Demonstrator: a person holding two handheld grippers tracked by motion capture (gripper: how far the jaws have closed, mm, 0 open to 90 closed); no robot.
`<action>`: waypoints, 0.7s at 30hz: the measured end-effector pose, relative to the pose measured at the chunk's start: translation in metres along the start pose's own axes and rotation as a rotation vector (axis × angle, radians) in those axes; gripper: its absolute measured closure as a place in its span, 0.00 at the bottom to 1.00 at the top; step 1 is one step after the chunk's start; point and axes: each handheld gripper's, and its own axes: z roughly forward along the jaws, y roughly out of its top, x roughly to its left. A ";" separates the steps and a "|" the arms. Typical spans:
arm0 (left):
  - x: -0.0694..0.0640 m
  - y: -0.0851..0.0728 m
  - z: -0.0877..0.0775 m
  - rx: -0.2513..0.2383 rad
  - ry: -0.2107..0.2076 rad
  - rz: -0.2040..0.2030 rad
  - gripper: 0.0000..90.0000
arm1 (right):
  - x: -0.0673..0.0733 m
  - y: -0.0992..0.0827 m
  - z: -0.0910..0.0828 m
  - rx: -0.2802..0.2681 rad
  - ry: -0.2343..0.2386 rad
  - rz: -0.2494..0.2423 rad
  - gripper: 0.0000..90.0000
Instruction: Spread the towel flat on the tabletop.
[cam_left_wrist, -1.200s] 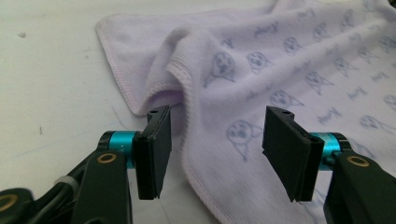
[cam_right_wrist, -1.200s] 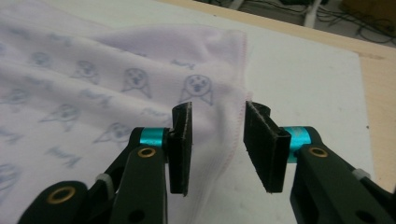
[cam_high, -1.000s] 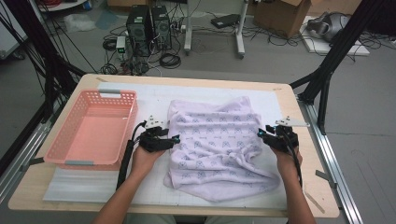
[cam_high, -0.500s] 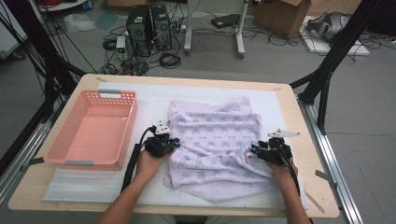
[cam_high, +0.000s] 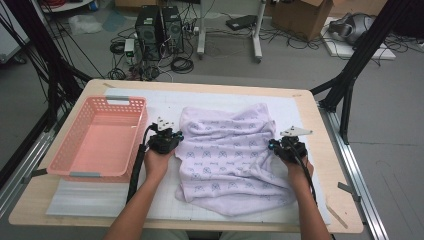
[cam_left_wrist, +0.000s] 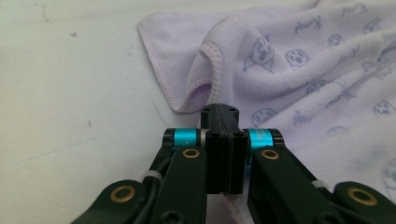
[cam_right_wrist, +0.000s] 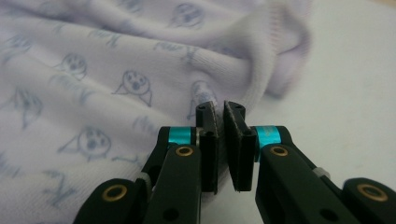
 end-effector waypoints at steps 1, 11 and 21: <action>-0.001 0.000 0.000 -0.002 -0.057 -0.033 0.83 | -0.004 0.003 0.003 0.003 -0.023 0.005 0.94; -0.025 -0.008 -0.009 0.046 -0.297 0.000 0.50 | -0.026 0.004 0.009 -0.017 -0.148 0.121 0.76; -0.060 -0.013 0.001 0.104 -0.251 0.213 0.68 | -0.013 0.000 -0.034 -0.124 -0.048 0.098 0.70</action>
